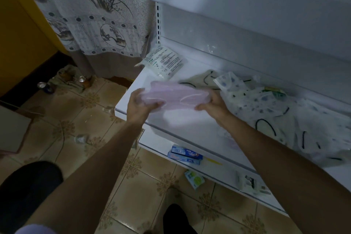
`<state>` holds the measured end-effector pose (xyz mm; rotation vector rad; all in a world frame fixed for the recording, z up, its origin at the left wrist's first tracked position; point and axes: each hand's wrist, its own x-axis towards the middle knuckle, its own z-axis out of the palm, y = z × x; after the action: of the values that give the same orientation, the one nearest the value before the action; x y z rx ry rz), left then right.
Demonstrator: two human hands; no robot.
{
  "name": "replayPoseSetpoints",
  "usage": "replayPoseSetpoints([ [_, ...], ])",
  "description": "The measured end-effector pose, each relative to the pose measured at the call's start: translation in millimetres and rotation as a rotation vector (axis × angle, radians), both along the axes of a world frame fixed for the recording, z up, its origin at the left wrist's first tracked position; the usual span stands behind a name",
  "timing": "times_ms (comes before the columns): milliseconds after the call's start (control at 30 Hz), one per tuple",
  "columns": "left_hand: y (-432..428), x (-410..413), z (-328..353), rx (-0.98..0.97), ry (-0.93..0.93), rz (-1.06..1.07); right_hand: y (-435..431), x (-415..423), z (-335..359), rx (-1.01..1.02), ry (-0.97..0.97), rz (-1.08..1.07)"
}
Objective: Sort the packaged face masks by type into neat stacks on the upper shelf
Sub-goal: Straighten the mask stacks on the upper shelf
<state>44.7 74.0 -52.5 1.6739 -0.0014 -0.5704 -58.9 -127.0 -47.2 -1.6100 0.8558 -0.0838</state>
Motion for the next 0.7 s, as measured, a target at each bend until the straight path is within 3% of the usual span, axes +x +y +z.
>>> replayPoseSetpoints([
  [100,8,-20,-25,0.086,-0.034,0.003,8,-19,-25,-0.033,0.183,0.049],
  [300,-6,-10,-19,0.25,-0.261,-0.026,3,-10,-12,-0.068,-0.004,-0.153],
  [433,-2,-23,-24,0.349,-0.262,-0.178,10,-30,-19,-0.132,0.141,-0.038],
  [533,8,-36,-19,0.404,-0.321,-0.144,22,-40,-10,-0.227,0.152,-0.139],
  [700,36,-50,24,0.337,-0.42,-0.097,55,-58,37,-0.369,-0.027,-0.139],
])
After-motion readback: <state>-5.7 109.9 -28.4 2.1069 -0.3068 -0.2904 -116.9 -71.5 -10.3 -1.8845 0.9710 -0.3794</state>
